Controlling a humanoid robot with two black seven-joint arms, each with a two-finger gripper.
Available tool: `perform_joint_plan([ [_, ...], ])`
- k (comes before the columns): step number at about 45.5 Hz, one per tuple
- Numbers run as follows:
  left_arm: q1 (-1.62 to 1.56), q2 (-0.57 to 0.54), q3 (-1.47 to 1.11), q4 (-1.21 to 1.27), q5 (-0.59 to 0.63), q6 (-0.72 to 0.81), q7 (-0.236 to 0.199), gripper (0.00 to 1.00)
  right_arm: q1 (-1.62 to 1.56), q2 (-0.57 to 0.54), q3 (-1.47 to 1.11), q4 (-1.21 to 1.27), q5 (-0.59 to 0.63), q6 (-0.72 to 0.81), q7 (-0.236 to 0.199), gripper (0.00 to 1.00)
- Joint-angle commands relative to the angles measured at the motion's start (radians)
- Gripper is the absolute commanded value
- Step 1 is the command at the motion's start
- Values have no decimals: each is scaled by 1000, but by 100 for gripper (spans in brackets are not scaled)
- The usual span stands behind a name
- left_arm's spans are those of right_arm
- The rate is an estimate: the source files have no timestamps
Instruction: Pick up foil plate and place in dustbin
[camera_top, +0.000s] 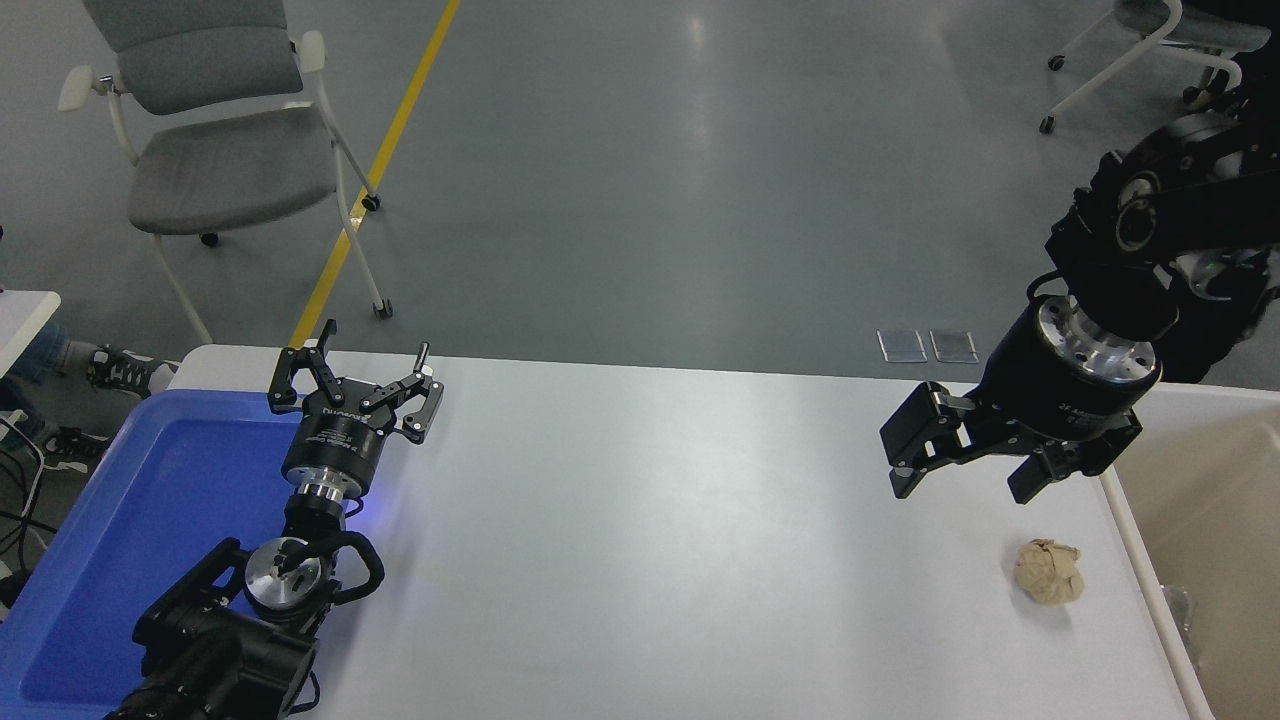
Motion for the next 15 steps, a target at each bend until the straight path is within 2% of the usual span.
perform_joint_plan([
  [1, 0, 0, 0, 0, 0, 0, 0, 99, 5, 8, -4, 0, 19, -39, 1, 100],
  [15, 0, 0, 0, 0, 0, 0, 0, 99, 5, 21, -4, -2, 24, -38, 1, 100],
])
